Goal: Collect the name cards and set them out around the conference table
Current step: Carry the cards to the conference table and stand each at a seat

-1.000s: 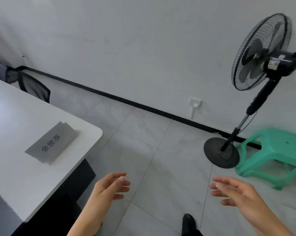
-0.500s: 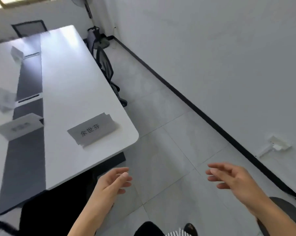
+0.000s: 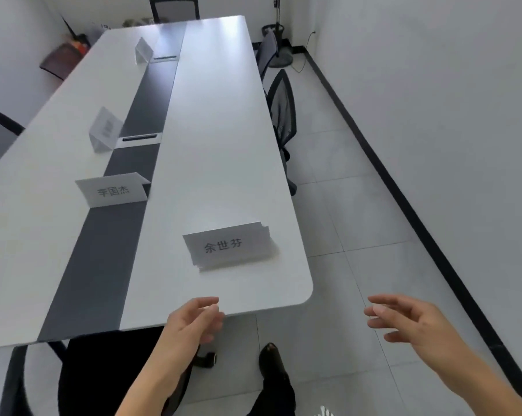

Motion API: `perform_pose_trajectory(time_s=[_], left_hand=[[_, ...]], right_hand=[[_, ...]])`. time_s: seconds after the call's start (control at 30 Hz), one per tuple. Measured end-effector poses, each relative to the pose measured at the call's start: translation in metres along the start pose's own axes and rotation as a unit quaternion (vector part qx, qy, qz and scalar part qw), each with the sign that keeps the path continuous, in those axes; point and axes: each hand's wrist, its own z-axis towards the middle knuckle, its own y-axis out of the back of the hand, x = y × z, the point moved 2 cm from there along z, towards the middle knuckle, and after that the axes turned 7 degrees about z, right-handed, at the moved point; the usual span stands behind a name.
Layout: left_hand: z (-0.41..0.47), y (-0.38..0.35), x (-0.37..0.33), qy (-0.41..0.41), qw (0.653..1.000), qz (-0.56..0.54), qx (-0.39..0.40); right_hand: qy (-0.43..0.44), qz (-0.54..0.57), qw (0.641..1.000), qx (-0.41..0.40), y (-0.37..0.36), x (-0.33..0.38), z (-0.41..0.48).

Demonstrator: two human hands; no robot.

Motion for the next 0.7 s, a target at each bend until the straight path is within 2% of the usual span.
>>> perform_pose_trajectory(time_s=[0.17, 0.33, 0.47, 0.6, 0.7], left_hand=[[0.078, 0.036, -0.026, -0.035, 0.999, 0.014, -0.022], [0.162, 0.062, -0.017, -0.064, 0.978, 0.186, -0.064], [0.218, 0.070, -0.004, -0.055, 0.974, 0.216, -0.023], [0.254, 0.071, 0.017, -0.026, 0.981, 0.188, 0.037], [0.268, 0.073, 0.019, -0.045, 0.981, 0.180, 0.048]], right_hand=[[0.006, -0.027, 0.999, 0.026, -0.037, 0.044, 0.057], [-0.017, -0.058, 0.997, 0.053, -0.065, 0.058, 0.092], [-0.042, -0.093, 0.992, 0.081, -0.081, 0.060, 0.121], [-0.057, -0.120, 0.986, 0.101, -0.091, 0.059, 0.149], [-0.071, -0.139, 0.982, 0.111, -0.097, 0.052, 0.168]])
